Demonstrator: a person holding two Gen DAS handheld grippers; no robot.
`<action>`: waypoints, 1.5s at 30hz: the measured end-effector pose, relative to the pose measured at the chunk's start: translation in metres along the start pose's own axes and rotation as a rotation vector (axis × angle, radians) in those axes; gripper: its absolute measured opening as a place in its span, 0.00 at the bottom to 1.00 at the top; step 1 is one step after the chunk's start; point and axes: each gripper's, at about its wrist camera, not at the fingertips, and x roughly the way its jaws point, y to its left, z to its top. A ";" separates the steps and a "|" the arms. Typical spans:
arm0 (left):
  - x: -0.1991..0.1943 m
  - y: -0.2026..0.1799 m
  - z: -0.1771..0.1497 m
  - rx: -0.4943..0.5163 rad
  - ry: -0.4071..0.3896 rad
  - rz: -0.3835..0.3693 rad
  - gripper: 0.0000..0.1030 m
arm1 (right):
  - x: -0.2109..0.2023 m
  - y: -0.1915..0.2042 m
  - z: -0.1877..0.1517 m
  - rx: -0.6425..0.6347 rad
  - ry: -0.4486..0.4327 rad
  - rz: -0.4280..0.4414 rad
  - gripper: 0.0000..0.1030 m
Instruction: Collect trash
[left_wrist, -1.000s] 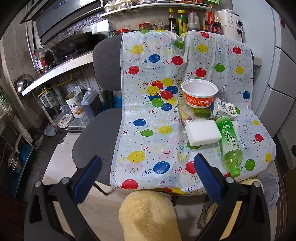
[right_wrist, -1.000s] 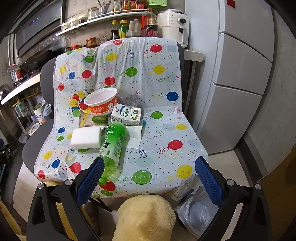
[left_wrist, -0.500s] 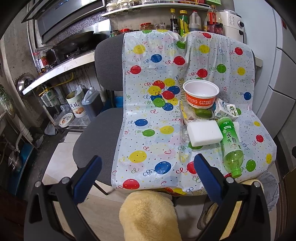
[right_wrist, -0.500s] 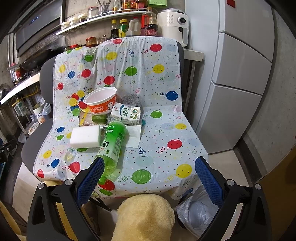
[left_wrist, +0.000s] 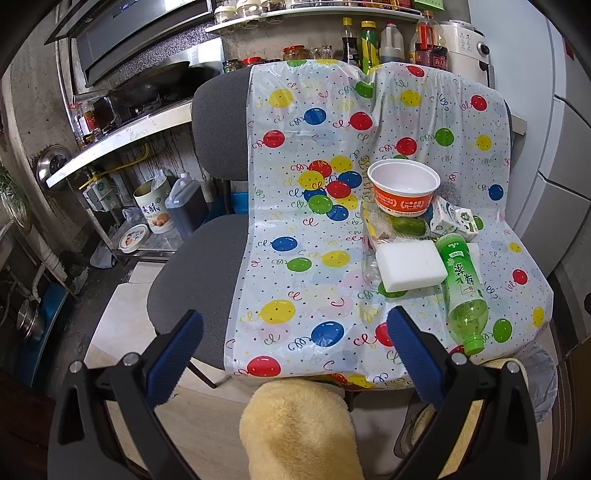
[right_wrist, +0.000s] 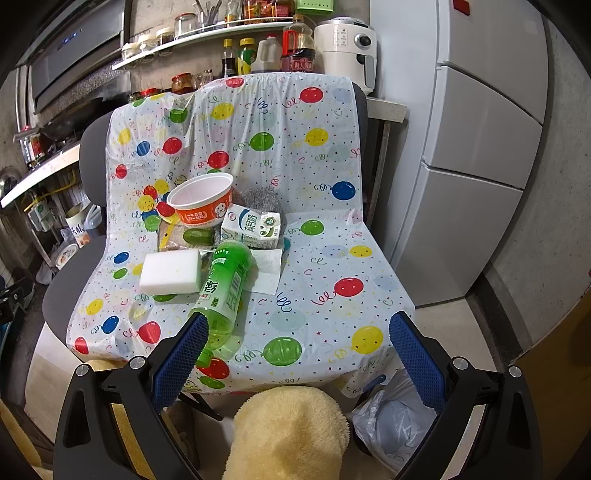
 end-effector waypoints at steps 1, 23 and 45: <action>0.000 0.000 0.000 0.000 -0.001 0.001 0.94 | 0.000 0.000 0.000 0.001 0.001 0.001 0.94; 0.001 -0.001 -0.001 0.001 0.001 0.010 0.94 | -0.002 0.000 0.001 0.007 0.003 0.000 0.94; 0.031 -0.006 -0.010 0.031 0.052 0.003 0.94 | 0.025 0.035 -0.006 -0.051 0.028 0.073 0.94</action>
